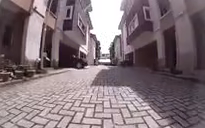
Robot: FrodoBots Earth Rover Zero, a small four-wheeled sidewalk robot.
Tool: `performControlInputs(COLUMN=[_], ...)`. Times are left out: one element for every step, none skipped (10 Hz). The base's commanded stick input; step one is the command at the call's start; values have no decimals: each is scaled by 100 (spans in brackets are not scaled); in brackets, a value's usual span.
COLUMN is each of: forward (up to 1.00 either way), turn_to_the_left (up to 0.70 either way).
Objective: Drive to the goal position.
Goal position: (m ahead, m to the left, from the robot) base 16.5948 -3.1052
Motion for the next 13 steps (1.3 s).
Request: performControlInputs(forward=[50,50,50,50,50,50,50,50,50,50,50,50,50], turn_to_the_left=[0,0,0,0,0,0,0,0,0,0,0,0,0])
